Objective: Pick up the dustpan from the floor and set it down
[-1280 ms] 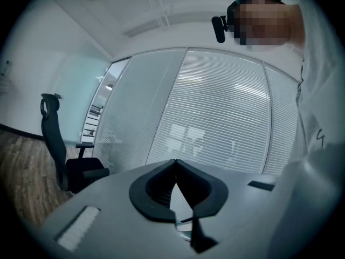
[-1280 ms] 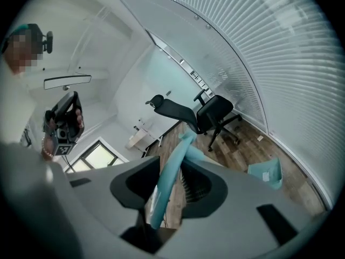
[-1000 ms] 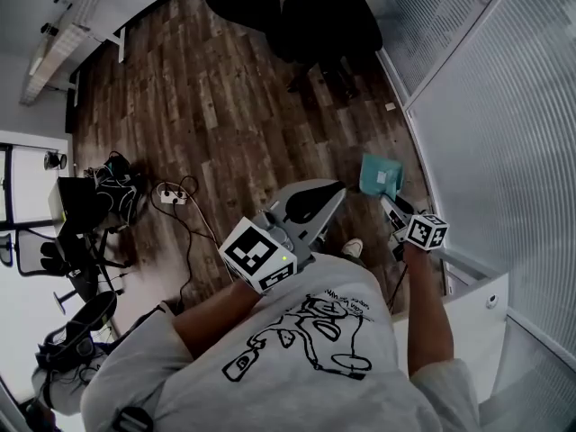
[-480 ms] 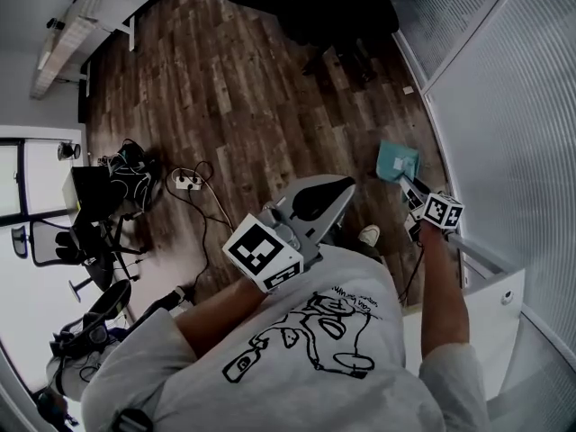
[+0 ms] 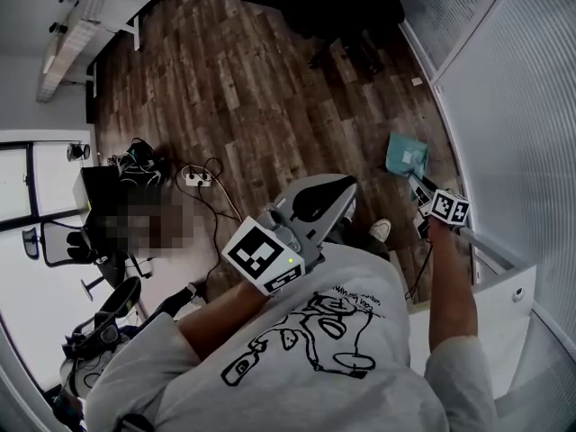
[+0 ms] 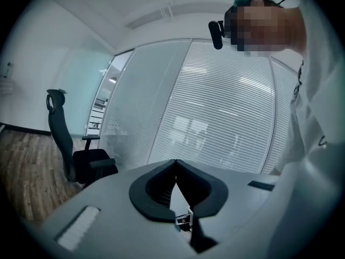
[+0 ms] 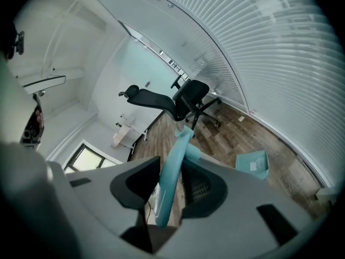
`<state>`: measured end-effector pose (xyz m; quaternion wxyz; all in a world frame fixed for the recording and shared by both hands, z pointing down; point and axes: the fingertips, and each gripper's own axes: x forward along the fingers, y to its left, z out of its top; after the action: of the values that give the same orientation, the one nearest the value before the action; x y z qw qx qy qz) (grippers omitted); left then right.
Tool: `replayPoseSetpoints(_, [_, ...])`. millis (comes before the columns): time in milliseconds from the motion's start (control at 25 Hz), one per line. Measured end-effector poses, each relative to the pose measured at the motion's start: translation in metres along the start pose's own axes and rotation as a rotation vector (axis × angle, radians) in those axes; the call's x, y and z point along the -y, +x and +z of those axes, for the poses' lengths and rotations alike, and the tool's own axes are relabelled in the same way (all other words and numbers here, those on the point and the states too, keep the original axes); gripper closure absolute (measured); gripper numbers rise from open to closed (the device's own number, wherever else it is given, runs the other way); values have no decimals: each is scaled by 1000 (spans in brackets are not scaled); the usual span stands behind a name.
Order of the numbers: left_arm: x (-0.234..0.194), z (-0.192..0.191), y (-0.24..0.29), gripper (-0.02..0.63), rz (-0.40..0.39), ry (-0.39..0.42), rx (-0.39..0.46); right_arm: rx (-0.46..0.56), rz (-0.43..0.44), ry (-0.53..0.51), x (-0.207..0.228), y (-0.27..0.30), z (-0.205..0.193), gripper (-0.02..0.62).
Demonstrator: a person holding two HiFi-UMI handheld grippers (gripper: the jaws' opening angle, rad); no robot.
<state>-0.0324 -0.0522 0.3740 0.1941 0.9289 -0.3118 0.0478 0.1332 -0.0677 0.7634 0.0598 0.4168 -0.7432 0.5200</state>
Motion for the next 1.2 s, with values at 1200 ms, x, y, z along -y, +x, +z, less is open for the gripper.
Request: replayPoseSetpoints(1200, [13, -7, 13, 604, -26, 10, -24, -153, -65, 122, 17, -10, -125, 502])
